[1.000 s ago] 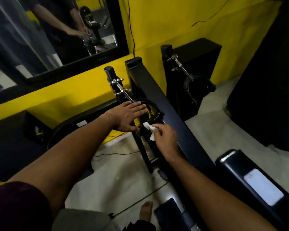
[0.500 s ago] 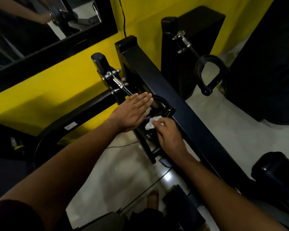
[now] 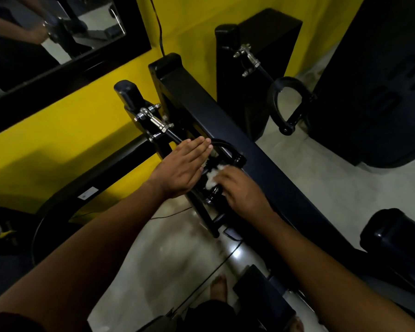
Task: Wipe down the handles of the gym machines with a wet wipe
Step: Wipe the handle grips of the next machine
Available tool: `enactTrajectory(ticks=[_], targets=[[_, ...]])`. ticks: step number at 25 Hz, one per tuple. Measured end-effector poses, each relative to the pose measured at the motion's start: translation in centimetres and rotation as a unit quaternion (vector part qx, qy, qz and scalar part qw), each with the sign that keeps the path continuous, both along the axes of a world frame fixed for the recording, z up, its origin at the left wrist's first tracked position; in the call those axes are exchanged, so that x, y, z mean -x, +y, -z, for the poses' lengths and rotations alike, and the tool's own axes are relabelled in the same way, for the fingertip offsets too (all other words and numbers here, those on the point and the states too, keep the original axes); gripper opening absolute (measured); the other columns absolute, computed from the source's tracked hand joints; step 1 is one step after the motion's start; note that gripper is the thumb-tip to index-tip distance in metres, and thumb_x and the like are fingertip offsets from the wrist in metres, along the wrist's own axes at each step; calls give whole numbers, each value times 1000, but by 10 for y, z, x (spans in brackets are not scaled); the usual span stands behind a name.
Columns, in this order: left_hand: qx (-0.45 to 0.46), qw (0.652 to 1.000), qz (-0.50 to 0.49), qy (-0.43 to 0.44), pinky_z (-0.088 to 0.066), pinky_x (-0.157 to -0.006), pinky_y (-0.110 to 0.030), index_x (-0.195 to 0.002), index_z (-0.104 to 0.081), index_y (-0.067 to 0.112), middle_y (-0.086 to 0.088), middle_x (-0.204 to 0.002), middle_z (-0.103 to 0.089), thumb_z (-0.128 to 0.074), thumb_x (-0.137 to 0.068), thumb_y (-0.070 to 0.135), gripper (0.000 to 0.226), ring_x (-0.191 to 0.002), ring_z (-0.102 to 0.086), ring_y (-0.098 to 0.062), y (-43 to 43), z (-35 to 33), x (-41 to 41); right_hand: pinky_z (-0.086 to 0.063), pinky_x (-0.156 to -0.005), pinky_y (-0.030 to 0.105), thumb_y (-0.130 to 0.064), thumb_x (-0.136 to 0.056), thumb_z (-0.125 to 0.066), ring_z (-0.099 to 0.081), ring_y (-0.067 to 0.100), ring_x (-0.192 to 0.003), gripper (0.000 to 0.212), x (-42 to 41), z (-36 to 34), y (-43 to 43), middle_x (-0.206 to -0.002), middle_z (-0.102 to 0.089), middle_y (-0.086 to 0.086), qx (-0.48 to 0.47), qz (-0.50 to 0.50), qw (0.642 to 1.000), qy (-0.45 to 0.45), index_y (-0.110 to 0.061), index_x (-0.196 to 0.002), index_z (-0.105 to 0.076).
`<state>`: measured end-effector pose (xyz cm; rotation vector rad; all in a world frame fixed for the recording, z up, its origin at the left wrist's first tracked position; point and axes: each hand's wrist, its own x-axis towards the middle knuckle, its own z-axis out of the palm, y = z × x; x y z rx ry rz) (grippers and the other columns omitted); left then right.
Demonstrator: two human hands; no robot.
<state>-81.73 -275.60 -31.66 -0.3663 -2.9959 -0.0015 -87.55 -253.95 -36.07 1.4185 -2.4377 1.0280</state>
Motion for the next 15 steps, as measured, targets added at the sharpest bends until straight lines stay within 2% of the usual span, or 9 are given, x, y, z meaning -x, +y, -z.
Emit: enactTrajectory(ticks=[2, 5, 6, 7, 9, 11, 13, 14, 15], targets=[[-2, 1000, -3, -1, -12, -123, -42, -154, -28, 7, -9, -161, -24, -27, -101, 34, 59, -151, -14, -21, -1, 1, 1, -45, -102, 41, 1, -88, -57, -52, 23, -117, 28, 7, 1, -2, -118, -62, 12, 12, 83, 995, -52, -5, -112, -68], [-11, 1000, -2, -1, -14, -123, -42, -153, -30, 6, -10, -160, -26, -29, -100, 33, 59, -151, -16, -22, -1, 2, 1, -46, -99, 38, -5, -90, -54, -54, 26, -110, 25, 5, 9, -1, -113, -63, 14, -5, 19, 1000, 5, -4, -110, -69], [-9, 1000, 3, 0, -14, -123, -42, -152, -32, 6, -11, -160, -27, -30, -100, 32, 59, -150, -18, -23, -1, 2, 2, -47, -96, 37, -6, -90, -55, -55, 25, -105, 23, 8, 7, 0, -111, -63, 12, 13, 46, 999, -15, -6, -108, -70], [-5, 1000, 6, 4, -15, -122, -43, -152, -32, 5, -11, -159, -28, -31, -100, 31, 58, -150, -19, -23, -1, 2, 3, -49, -91, 36, -6, -91, -57, -56, 22, -102, 20, 9, 4, -1, -109, -63, 9, 38, 114, 990, -71, -8, -106, -70], [-2, 1000, 5, 7, -16, -122, -43, -151, -33, 5, -12, -159, -29, -32, -100, 30, 58, -150, -20, -24, -2, 2, 3, -51, -84, 31, -12, -92, -62, -58, 14, -95, 11, 5, 0, -3, -104, -64, 3, 98, 249, 935, -231, -13, -101, -68], [1, 1000, 0, 6, -13, -123, -41, -152, -33, 5, -12, -159, -29, -32, -100, 30, 58, -150, -19, -23, -2, 3, 2, -53, -81, 27, -15, -92, -64, -64, 16, -92, 7, -2, 5, -16, -98, -67, 1, 197, 329, 822, -421, -13, -98, -67], [5, 1000, 2, 8, -13, -123, -40, -151, -33, 5, -12, -159, -30, -33, -100, 30, 57, -150, -20, -23, -2, 3, 2, -54, -88, 31, -12, -97, -56, -66, 23, -102, 15, -11, 7, -32, -107, -70, 8, 349, 325, 619, -624, -11, -108, -66], [9, 1000, 7, 11, -14, -123, -41, -151, -34, 5, -12, -158, -31, -33, -100, 29, 57, -149, -21, -24, 0, 3, 3, -54, -89, 33, -11, -100, -49, -66, 24, -105, 21, -16, 7, -36, -113, -69, 11, 409, 291, 529, -684, -9, -116, -64], [13, 1000, 12, 13, -16, -122, -41, -151, -34, 4, -13, -158, -31, -33, -100, 29, 57, -149, -22, -24, 1, 3, 3, -53, -88, 33, -11, -102, -43, -66, 23, -107, 27, -21, 7, -37, -117, -68, 12, 440, 257, 479, -715, -8, -122, -61]])
